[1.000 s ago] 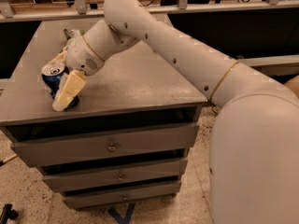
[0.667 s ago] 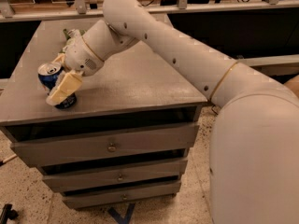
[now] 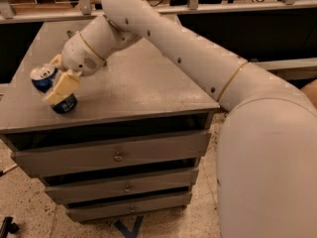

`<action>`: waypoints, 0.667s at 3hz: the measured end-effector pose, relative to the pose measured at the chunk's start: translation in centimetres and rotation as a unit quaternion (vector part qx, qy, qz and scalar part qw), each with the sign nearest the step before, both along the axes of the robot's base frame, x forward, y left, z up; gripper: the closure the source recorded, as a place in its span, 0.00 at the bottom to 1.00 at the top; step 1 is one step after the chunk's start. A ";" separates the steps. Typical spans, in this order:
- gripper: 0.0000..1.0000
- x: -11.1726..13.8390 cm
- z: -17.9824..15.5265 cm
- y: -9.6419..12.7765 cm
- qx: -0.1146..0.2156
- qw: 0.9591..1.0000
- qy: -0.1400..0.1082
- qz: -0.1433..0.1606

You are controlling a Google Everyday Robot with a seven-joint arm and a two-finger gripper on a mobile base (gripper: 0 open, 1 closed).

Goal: Pick pepsi can

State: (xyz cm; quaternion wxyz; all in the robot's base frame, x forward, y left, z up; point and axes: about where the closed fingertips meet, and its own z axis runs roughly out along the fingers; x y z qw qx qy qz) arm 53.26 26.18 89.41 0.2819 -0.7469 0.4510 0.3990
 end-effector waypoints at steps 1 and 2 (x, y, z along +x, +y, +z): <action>1.00 -0.7 3.8 1.0 0.003 0.999 -0.041 -0.005; 1.00 -0.9 6.0 0.9 0.029 0.997 -0.064 -0.019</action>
Offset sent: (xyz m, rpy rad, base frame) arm -0.0080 0.0018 0.0895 0.1205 -0.1836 -0.0839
